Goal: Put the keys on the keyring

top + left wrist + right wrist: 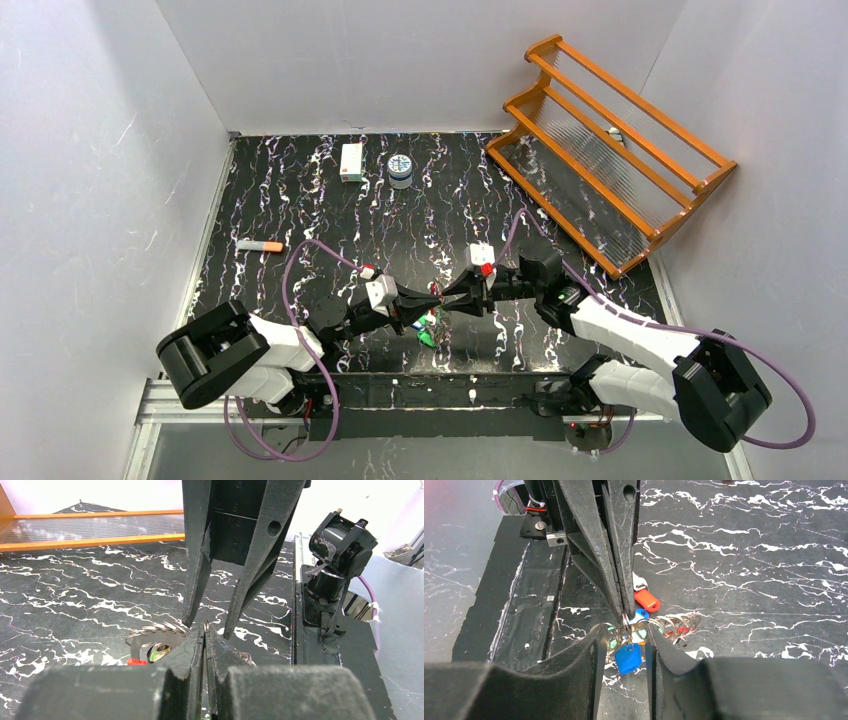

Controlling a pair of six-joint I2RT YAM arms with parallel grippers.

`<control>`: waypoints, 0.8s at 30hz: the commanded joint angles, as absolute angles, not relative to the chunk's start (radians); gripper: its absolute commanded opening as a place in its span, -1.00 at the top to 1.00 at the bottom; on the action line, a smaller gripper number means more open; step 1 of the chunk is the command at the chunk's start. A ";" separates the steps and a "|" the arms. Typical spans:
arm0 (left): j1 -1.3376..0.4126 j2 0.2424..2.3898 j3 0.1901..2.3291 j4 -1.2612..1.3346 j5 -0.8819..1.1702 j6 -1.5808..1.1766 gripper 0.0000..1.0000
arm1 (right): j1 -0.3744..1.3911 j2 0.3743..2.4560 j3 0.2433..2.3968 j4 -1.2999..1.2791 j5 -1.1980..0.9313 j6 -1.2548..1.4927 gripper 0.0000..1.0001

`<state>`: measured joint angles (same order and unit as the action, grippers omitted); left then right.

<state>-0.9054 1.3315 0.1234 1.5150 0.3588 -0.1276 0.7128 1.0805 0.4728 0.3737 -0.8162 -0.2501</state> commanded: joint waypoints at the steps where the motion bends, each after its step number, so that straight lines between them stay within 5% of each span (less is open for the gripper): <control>1: -0.907 1.305 0.124 1.710 0.360 -0.129 1.00 | 0.709 1.096 0.486 0.486 -0.861 -0.216 0.22; 3: -0.907 1.305 0.124 1.709 0.361 -0.129 1.00 | 0.709 1.109 0.489 0.489 -0.868 -0.215 0.33; 8: -0.907 1.297 0.118 1.710 0.358 -0.127 1.00 | 0.709 1.121 0.501 0.448 -0.867 -0.236 0.97; 12: -0.907 1.287 0.111 1.710 0.343 -0.121 1.00 | 0.709 1.105 0.509 0.386 -0.835 -0.268 0.97; 19: -0.907 1.233 0.090 1.675 0.295 -0.071 0.36 | 0.709 1.074 0.566 0.199 -0.782 -0.341 0.97; 24: -0.907 1.140 0.098 1.499 0.259 0.017 0.19 | 0.710 1.113 0.626 0.043 -0.732 -0.369 0.97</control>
<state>-0.9054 1.2171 0.0986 1.5192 0.3077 -0.0761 0.7116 1.1004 0.5396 0.1688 -0.7719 -0.3233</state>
